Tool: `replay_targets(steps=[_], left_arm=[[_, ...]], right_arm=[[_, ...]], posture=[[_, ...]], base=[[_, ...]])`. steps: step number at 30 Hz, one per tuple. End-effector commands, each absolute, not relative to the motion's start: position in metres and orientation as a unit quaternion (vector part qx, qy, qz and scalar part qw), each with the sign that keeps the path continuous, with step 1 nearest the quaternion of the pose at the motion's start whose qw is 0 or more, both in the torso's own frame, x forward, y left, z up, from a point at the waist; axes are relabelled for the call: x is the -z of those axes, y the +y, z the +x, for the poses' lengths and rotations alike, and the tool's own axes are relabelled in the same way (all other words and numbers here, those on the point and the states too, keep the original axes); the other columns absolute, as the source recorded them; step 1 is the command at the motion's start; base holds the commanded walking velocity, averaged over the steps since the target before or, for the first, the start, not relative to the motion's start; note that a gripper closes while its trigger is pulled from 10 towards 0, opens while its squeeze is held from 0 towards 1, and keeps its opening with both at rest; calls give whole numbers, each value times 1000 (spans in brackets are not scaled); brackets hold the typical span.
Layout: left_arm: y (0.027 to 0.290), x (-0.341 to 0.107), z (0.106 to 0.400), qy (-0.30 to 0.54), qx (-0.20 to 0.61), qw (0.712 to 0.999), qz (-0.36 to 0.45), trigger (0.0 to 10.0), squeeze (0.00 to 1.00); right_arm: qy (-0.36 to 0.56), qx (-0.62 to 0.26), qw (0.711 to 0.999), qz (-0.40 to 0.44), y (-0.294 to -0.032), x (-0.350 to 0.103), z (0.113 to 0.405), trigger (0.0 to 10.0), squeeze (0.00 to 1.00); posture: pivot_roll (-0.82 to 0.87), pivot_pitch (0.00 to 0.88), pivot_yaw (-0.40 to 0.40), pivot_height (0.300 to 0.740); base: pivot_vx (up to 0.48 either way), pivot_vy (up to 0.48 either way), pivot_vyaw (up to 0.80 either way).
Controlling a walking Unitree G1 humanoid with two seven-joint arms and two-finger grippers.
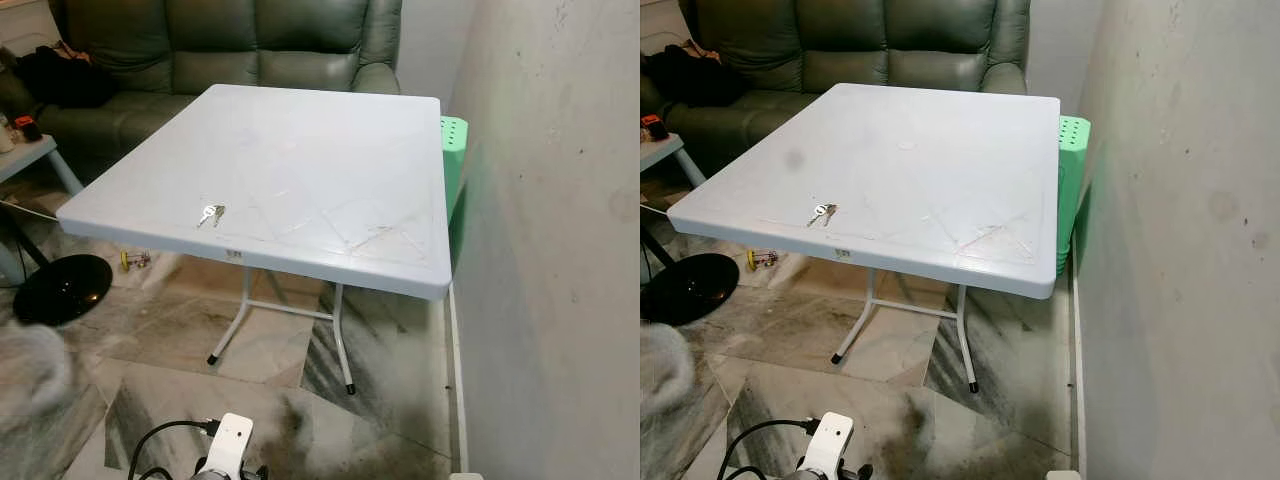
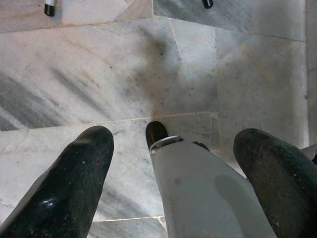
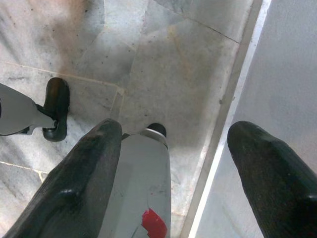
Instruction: Hang keys on a hook
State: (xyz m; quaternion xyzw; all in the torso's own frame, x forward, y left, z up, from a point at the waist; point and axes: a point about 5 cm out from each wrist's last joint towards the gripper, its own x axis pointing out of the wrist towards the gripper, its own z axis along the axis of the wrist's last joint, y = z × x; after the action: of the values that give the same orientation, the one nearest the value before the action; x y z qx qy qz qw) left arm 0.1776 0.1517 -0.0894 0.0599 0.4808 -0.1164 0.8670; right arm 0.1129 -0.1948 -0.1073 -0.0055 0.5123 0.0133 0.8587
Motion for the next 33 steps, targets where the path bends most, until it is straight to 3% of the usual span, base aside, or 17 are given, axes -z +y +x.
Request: replay_targets(steps=[1,33], left_arm=[[157,89,179,482,112,867,67,10000,0],[157,89,178,480,110,868,62,10000,0]], right_arm=[[514,-9,858,2,-194,108,111,10000,0],[518,-5,856,3,-193,109,108,10000,0]], posture=[[107,0,0,740],[108,0,0,740]], base=[[0,0,0],[0,0,0]])
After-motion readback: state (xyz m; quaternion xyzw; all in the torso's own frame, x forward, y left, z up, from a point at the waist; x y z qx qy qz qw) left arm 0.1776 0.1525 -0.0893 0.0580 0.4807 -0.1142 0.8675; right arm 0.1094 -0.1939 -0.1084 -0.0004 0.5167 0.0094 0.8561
